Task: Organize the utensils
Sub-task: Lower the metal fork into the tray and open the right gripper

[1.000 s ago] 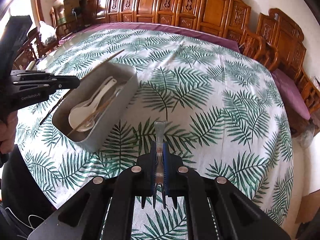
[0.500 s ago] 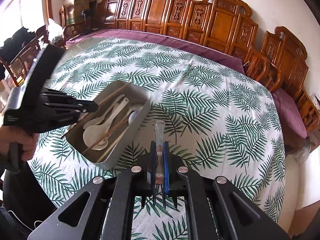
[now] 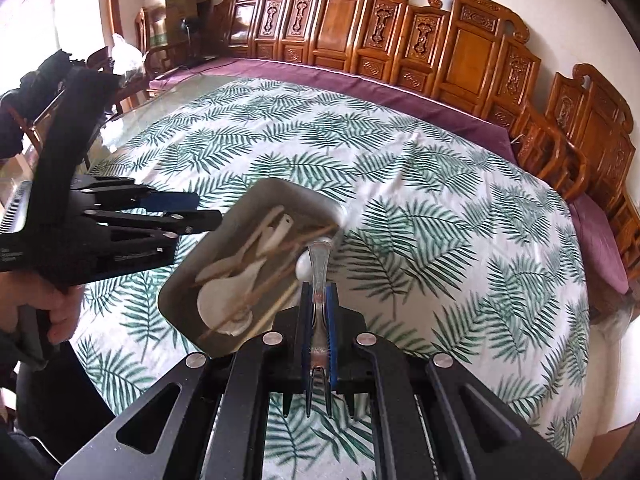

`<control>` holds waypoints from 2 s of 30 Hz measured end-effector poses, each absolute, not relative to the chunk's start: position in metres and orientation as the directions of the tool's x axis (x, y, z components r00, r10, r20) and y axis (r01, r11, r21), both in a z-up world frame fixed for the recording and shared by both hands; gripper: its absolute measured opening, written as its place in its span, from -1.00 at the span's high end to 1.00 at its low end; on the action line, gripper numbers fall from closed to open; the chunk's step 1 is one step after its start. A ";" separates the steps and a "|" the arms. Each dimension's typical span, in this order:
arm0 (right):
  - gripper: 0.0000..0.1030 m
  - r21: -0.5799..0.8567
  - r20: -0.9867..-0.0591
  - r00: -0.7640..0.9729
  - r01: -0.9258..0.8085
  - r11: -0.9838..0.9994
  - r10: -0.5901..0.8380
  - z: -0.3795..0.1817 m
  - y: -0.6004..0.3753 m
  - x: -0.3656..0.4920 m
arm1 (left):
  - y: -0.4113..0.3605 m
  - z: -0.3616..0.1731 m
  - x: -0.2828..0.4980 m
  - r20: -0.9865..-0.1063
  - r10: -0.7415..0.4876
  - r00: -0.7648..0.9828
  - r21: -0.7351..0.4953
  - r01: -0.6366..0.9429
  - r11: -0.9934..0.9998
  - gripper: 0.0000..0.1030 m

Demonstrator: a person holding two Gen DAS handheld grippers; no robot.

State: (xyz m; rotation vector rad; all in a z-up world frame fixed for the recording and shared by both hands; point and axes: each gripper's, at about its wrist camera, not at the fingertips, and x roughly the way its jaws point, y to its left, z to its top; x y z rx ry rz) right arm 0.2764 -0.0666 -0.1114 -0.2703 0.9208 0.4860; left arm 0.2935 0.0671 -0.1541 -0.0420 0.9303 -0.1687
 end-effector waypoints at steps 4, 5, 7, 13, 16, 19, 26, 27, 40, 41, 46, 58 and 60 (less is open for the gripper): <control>0.85 0.001 -0.821 0.486 -0.523 0.853 0.299 -0.120 -0.045 0.287 | 0.087 -0.145 0.287 -0.782 -0.143 0.607 -0.104 0.099 0.990 0.35; 0.85 0.002 -0.822 0.484 -0.525 0.851 0.300 -0.122 -0.041 0.288 | 0.092 -0.143 0.285 -0.779 -0.137 0.612 -0.102 0.092 0.990 0.35; 0.85 0.004 -0.825 0.477 -0.529 0.849 0.302 -0.126 -0.031 0.293 | 0.102 -0.139 0.281 -0.774 -0.126 0.620 -0.096 0.081 0.992 0.35; 0.86 0.001 -0.834 0.463 -0.542 0.840 0.300 -0.138 -0.003 0.305 | 0.124 -0.132 0.274 -0.764 -0.107 0.636 -0.088 0.062 0.994 0.35; 0.85 0.005 -0.839 0.456 -0.540 0.842 0.298 -0.143 0.008 0.313 | 0.130 -0.130 0.271 -0.761 -0.107 0.640 -0.091 0.057 0.994 0.35; 0.85 0.010 -0.841 0.455 -0.528 0.849 0.293 -0.146 0.014 0.320 | 0.134 -0.129 0.268 -0.757 -0.107 0.644 -0.095 0.054 0.994 0.35; 0.85 0.017 -0.843 0.463 -0.485 0.874 0.273 -0.150 0.024 0.337 | 0.136 -0.128 0.264 -0.755 -0.100 0.648 -0.085 0.054 0.995 0.35; 0.85 0.018 -0.844 0.463 -0.481 0.877 0.271 -0.151 0.025 0.338 | 0.136 -0.128 0.263 -0.756 -0.100 0.648 -0.086 0.053 0.995 0.35; 0.84 0.093 -0.864 0.405 -0.453 0.886 0.298 -0.166 0.031 0.341 | 0.133 -0.127 0.258 -0.758 -0.093 0.645 -0.077 0.052 0.996 0.35; 0.84 0.097 -0.865 0.402 -0.455 0.885 0.301 -0.166 0.032 0.340 | 0.133 -0.127 0.257 -0.759 -0.092 0.645 -0.076 0.052 0.996 0.35; 0.83 0.148 -0.852 0.396 -0.446 0.883 0.343 -0.162 0.030 0.336 | 0.130 -0.126 0.254 -0.759 -0.092 0.644 -0.074 0.055 0.996 0.35; 0.83 0.141 -0.827 0.441 -0.439 0.887 0.350 -0.141 0.004 0.321 | 0.119 -0.119 0.250 -0.752 -0.092 0.653 -0.065 0.066 0.996 0.34; 0.83 0.148 -0.819 0.454 -0.424 0.893 0.351 -0.136 -0.010 0.314 | 0.114 -0.116 0.247 -0.749 -0.093 0.656 -0.062 0.070 0.996 0.34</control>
